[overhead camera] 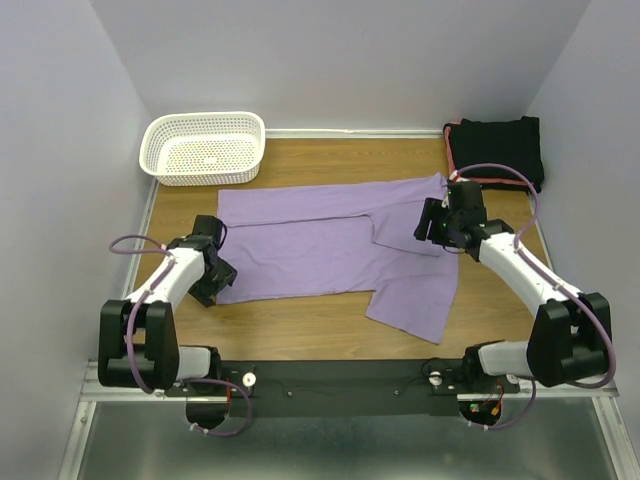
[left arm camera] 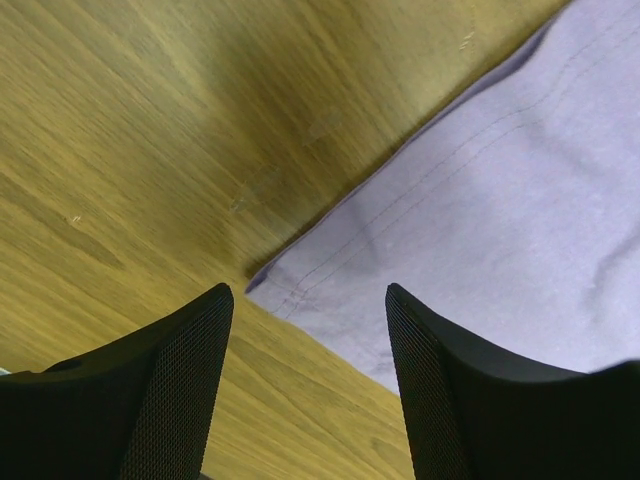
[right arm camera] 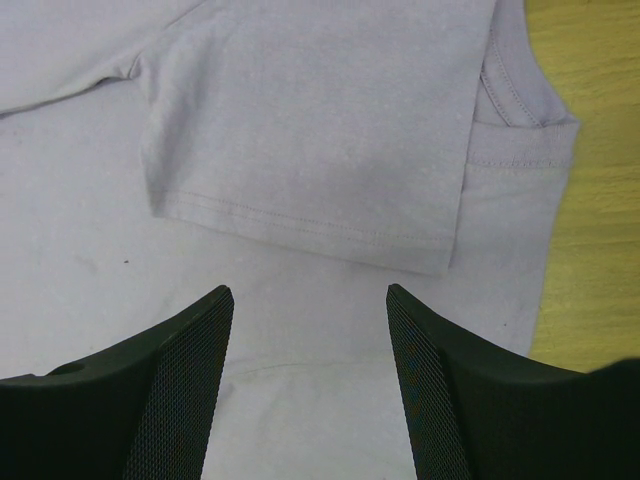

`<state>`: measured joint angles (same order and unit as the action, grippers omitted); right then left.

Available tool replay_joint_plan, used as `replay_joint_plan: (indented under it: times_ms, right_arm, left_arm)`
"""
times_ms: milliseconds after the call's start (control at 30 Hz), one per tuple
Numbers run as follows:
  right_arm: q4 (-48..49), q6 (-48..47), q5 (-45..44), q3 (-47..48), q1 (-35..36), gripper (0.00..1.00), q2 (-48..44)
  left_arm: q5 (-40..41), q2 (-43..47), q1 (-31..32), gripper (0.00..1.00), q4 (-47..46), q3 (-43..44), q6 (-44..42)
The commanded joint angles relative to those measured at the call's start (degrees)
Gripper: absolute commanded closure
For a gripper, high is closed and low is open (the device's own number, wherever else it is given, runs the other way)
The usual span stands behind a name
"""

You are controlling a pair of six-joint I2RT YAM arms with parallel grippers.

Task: Fold and stack the t-shirts
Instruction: Fold the tshirt

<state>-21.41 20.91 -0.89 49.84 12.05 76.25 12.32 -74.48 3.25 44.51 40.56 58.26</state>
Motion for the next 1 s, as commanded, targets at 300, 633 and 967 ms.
replay_joint_plan:
  times_ms: [300, 633, 967]
  right_arm:
    - [2.0, 0.1, 2.1, -1.4, 0.2, 0.29, -3.9]
    - [2.2, 0.4, 1.4, -1.9, 0.3, 0.29, -4.4]
    - [-0.8, 3.4, -3.6, -4.4, 0.1, 0.25, -5.1]
  left_arm:
    - [2.1, -8.0, 2.2, 0.36, 3.6, 3.8, 4.3]
    - [1.8, -6.2, 2.9, 1.0, 3.1, 3.2, 4.2]
    - [0.0, -1.4, 2.9, 1.0, 0.7, 2.4, 0.1]
